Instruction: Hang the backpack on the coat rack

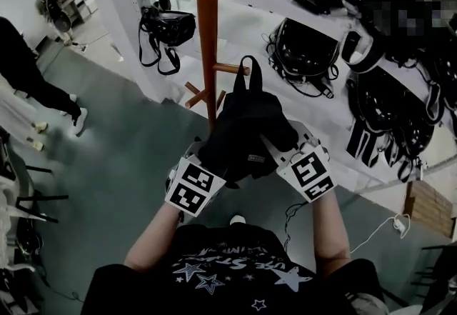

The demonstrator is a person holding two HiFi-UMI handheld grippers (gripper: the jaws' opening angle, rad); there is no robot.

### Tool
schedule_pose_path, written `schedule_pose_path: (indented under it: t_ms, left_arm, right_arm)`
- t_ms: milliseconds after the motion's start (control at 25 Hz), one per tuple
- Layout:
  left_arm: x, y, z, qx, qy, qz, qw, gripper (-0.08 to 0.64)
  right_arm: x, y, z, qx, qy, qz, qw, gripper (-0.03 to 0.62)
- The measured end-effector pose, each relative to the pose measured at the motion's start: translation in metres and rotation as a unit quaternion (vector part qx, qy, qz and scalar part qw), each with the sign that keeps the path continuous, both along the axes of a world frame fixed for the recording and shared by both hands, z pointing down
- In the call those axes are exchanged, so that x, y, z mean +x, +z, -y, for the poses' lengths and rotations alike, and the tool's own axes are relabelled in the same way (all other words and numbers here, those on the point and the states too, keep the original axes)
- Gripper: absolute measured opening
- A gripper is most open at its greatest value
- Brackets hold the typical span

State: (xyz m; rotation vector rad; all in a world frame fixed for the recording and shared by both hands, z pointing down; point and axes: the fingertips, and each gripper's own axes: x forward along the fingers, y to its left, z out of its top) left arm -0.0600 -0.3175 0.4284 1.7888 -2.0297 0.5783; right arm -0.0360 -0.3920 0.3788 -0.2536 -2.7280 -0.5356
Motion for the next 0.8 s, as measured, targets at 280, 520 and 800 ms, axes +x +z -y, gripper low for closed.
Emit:
schedule_pose_path:
  t_ms: [280,520,800]
  left_arm:
    - [-0.003,0.006,0.007,-0.005,-0.043,-0.008,0.9990,0.097]
    - [-0.001,-0.001,0.008,0.008,-0.053,0.002,0.9986,0.084]
    - [0.000,-0.001,0.006,0.052,-0.077,-0.071,0.9931,0.078]
  right_arm:
    - [-0.012,0.008,0.011,-0.015,-0.050,-0.008,0.999,0.091]
    - [-0.016,0.009,0.017,-0.037,-0.081,-0.006,0.996,0.101]
    - [-0.025,0.011,0.018,-0.016,-0.113,-0.025,0.993,0.156]
